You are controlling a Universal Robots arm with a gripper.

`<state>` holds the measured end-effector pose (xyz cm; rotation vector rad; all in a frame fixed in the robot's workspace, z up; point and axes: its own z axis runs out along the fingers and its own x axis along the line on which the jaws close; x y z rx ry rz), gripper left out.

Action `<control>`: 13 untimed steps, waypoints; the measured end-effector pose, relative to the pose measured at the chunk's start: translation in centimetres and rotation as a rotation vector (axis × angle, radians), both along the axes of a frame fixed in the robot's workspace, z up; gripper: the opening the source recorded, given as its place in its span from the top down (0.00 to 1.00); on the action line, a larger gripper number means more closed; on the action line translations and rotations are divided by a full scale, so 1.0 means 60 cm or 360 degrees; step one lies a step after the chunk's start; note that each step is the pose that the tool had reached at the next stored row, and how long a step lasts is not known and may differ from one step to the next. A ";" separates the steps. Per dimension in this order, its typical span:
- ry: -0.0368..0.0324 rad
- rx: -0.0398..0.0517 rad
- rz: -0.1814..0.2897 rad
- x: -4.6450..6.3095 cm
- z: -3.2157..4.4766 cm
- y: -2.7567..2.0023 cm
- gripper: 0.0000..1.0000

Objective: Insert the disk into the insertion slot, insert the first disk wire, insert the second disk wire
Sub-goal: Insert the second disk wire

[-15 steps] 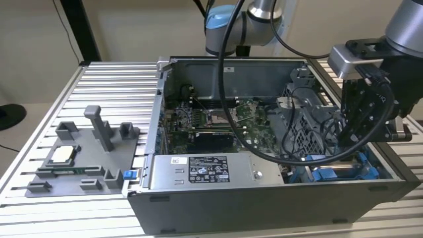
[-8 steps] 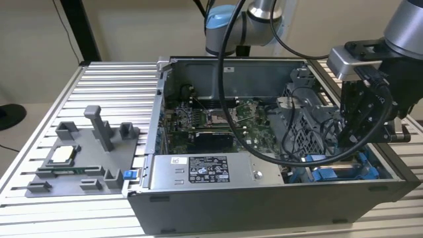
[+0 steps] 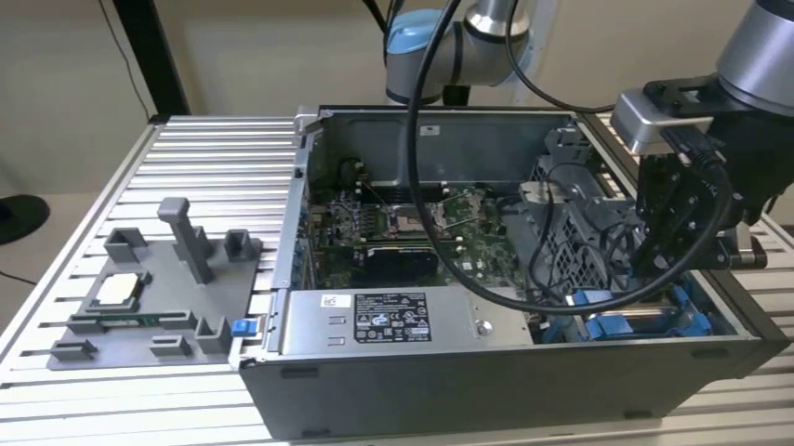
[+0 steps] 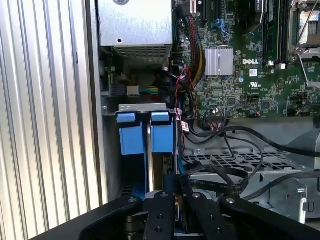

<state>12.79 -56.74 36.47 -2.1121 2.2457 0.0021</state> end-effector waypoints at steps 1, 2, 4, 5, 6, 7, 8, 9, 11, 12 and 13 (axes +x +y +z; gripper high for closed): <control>0.0000 0.0000 0.0000 0.000 0.000 0.0000 1.00; -0.0001 0.0000 0.0000 -0.001 -0.001 0.0001 1.00; -0.0002 0.0000 0.0000 -0.001 -0.001 0.0000 1.00; -0.0003 0.0000 0.0000 -0.002 -0.001 -0.0001 1.00; -0.0004 0.0001 0.0000 -0.002 -0.002 0.0000 1.00; -0.0005 0.0001 0.0000 -0.003 -0.002 0.0000 1.00; -0.0007 0.0000 0.0000 -0.002 -0.003 0.0001 1.00; -0.0009 0.0000 0.0000 -0.003 -0.004 0.0001 1.00; -0.0013 0.0000 0.0000 -0.003 -0.007 0.0000 1.00; -0.0015 0.0000 0.0000 -0.003 -0.009 0.0000 1.00; -0.0016 0.0000 0.0000 -0.003 -0.010 0.0000 1.00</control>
